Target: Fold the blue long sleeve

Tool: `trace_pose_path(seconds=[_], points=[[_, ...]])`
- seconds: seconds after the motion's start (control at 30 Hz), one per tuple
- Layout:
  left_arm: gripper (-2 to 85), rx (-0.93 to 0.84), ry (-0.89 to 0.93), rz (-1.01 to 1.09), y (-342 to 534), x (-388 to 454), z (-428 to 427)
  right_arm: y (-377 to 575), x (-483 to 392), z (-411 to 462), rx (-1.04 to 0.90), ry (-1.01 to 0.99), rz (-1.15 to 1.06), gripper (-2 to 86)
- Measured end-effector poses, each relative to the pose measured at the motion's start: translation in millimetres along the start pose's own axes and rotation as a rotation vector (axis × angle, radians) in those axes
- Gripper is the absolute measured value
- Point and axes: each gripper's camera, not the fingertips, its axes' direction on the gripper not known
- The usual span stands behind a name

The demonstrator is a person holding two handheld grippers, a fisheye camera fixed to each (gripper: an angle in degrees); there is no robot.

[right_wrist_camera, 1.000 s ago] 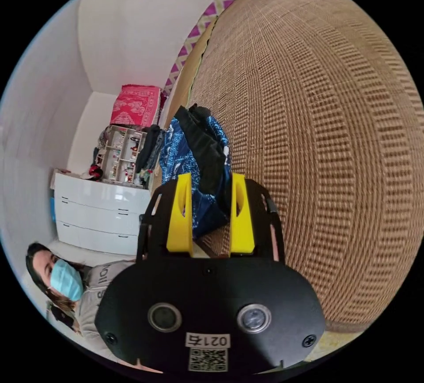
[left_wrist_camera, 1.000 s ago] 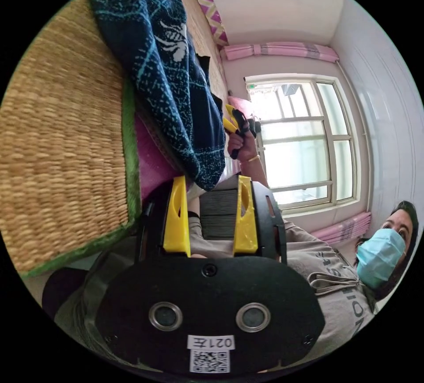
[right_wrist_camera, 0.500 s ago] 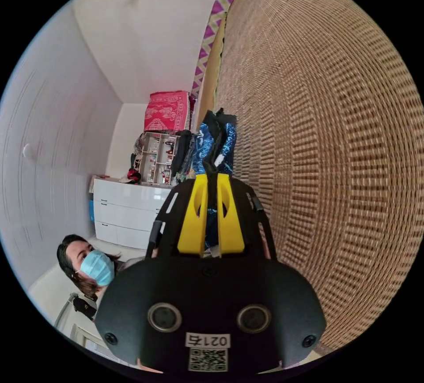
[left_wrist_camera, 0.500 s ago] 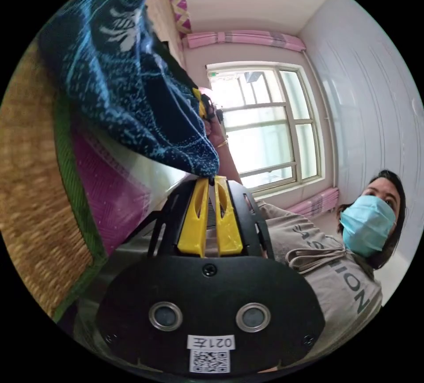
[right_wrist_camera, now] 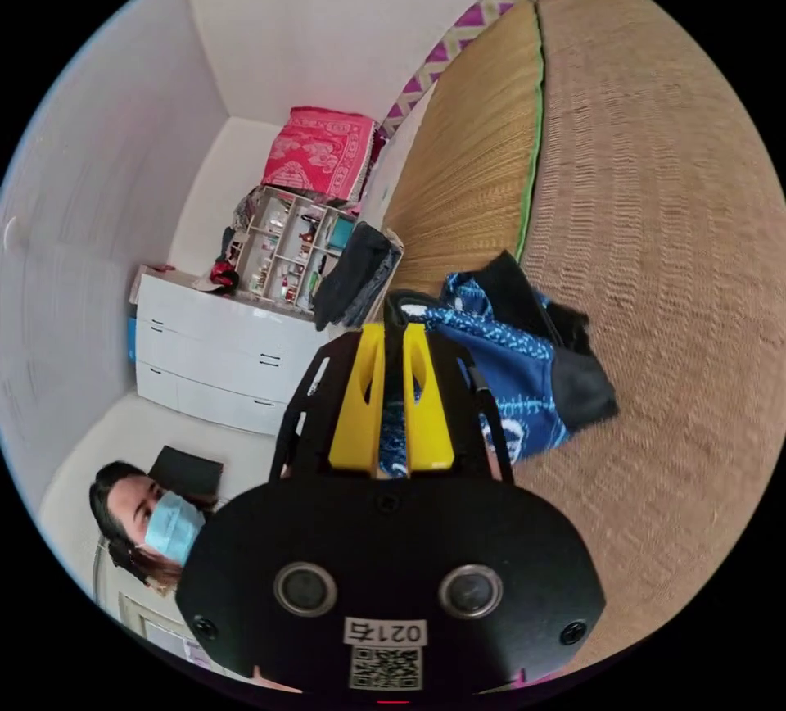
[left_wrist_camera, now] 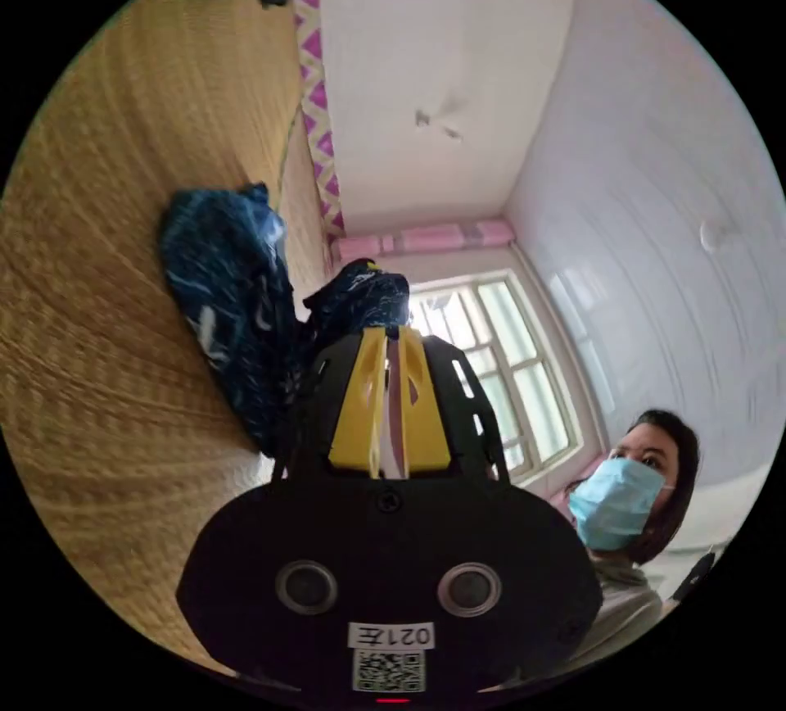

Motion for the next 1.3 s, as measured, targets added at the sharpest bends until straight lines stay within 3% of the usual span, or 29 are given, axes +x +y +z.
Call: trace_pose_path(seconds=[0.07,0.23,0.37,0.47,0.57,0.63,0.67,0.73,0.87,1.0,1.13,1.3], points=[[-0.4,0.079,-0.023,-0.123,-7.4,-46.2,-22.4,-30.4,8.2,43.8,-0.012,0.067,0.008,5.2],[0.0,0.09,0.055,-0.007,26.2,1.2,-22.9,-43.6,61.5,105.5,-0.016,0.057,0.122,8.8],[-0.8,0.074,-0.192,0.236,42.4,61.5,-11.3,-10.4,36.3,78.6,0.099,-0.034,0.005,7.0],[-0.9,-0.129,-0.384,0.432,39.4,87.7,70.7,21.2,-23.2,90.4,0.073,0.004,-0.244,1.3],[-1.0,-0.276,-0.533,0.436,31.7,70.3,162.3,47.2,-72.9,163.3,-0.138,0.254,-0.424,-0.4],[-1.0,-0.256,-0.68,0.262,21.2,24.5,196.6,67.2,-78.8,231.3,-0.242,0.576,-0.495,-0.8],[-0.9,-0.26,-0.69,0.23,19.1,13.5,198.5,70.9,-77.0,241.5,-0.251,0.611,-0.507,-0.8],[-0.9,-0.238,-0.529,0.093,17.8,-9.9,181.3,74.3,-79.7,241.3,-0.249,0.645,-0.506,-0.9],[-0.9,-0.146,-0.529,0.16,41.7,19.1,144.8,93.5,-93.7,173.5,-0.166,0.581,-0.486,-0.3],[-0.5,0.009,-0.62,0.4,61.6,62.8,110.2,142.2,-50.9,84.4,-0.014,0.473,-0.229,6.4],[3.8,-0.161,-0.732,0.368,54.6,47.4,143.3,205.0,41.3,48.0,0.125,0.22,0.165,13.2],[2.1,-0.11,-0.701,0.301,83.2,28.4,139.4,223.5,80.0,70.3,0.218,-0.025,0.285,13.7]])
